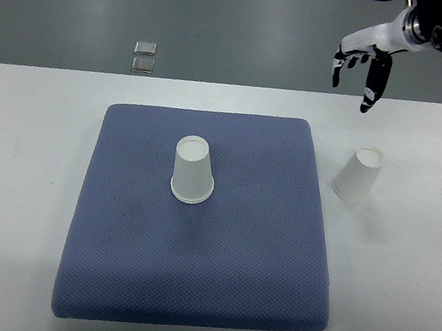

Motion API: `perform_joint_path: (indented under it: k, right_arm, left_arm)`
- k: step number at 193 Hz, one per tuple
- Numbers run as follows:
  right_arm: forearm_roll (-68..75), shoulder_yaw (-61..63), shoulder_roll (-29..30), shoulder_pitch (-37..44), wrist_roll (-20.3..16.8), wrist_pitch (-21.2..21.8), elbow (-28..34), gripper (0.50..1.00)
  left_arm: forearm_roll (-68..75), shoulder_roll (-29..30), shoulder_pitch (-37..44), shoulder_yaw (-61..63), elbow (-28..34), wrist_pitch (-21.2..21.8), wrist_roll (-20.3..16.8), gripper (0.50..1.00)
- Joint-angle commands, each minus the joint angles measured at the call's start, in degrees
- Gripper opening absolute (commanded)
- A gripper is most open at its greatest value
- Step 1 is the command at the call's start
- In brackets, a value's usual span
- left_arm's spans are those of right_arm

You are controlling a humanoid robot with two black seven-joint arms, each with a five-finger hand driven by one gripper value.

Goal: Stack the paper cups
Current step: 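Move the right hand over the upside-down white cup beside the pad, then lower the right hand and close its fingers around the white cup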

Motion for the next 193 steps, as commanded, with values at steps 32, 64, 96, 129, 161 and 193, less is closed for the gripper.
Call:
perform_joint_path:
  k: [32,64,96,129,161,193]
  right_arm:
    - [-1.6,-2.8,-6.7,10.1,-2.0,4.5,13.0,0.928]
    - [3.9,-2.2,-8.2,11.5,-2.2,4.9,14.9,0.926]
    - [10.7,-0.9,-7.0,7.6,-3.1,1.8,13.5,0.926]
    - [11.7,1.2,-5.8,0.9,-5.1,-1.8,10.2,0.926]
    - [11.9,1.3,-4.6,-4.5,-6.4,-3.5,6.9,0.926]
    - [11.9,3.3,-3.5,-9.8,-7.1,-4.7,3.2,0.926]
  left_arm:
    - [0.0,0.0,0.0,0.1,0.0,-0.1,0.0,1.000]
    - [0.0,0.0,0.0,0.1,0.0,-0.1,0.2,1.000]
    - [0.0,0.0,0.0,0.1,0.0,-0.1,0.3,1.000]
    - [0.0,0.0,0.1,-0.1,0.1,-0.1,0.3,1.000]
    - [-0.1,0.0,0.4,-0.1,0.3,0.0,0.3,1.000]
    - [-0.1,0.0,0.4,-0.1,0.2,0.0,0.4,1.000]
